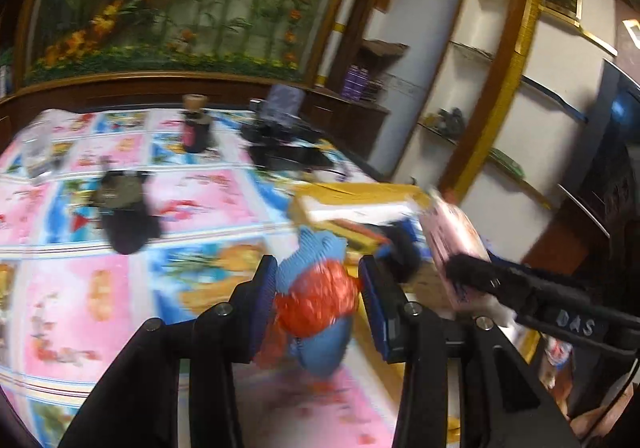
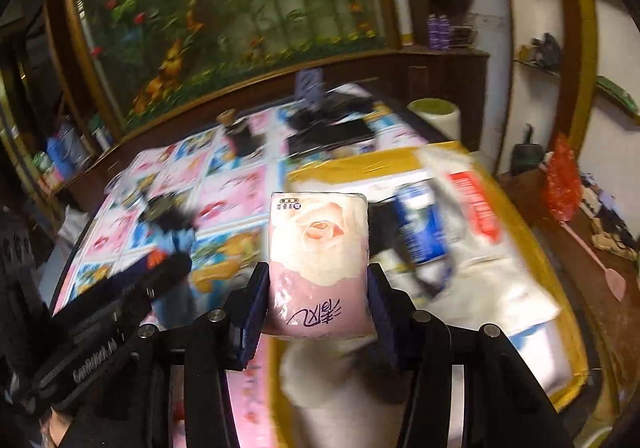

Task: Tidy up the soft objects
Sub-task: 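Carry both items over the tray and open both grippers to release them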

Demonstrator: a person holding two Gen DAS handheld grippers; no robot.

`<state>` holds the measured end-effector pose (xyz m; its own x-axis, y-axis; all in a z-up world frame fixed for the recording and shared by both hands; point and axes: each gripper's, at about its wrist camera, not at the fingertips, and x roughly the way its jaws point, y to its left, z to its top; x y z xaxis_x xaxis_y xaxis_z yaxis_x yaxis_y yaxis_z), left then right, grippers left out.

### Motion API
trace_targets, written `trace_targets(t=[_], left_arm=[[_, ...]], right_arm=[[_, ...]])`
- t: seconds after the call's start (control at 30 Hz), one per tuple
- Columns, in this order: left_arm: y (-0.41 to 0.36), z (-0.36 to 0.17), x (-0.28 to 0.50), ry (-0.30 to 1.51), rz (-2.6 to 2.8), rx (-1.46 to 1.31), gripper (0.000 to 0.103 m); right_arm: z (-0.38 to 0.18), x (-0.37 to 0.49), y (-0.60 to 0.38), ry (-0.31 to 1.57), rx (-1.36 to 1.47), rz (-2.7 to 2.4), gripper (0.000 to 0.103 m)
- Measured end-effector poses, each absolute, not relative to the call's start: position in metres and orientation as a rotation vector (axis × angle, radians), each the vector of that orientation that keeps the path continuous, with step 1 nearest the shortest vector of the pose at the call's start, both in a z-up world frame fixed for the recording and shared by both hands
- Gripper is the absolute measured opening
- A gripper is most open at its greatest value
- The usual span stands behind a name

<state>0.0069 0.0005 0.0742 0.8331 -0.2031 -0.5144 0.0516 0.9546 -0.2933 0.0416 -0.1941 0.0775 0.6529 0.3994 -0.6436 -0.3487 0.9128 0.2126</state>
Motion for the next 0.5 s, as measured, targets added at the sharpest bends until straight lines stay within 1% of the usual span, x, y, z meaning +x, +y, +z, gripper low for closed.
trace_targets(t=[0.2,0.4,0.47,0.5], left_arm=[[-0.087,0.068,0.022,0.617,-0.289,-0.186,0.04],[-0.135,0.053,0.028,0.67,-0.332,-0.076,0.041],[-0.146,0.049,0.027,0.678,-0.333,-0.023,0.043],[-0.148,0.047,0.028,0.684,-0.328,-0.011,0.049]], right_arm=[[0.082,0.056,-0.249,0.723,0.078,0.253,0.051],[0.056,0.074,-0.262,0.804,0.079,0.204,0.051],[0.05,0.08,-0.264,0.813,0.09,0.205,0.052],[0.048,0.081,-0.264,0.814,0.094,0.204,0.052]])
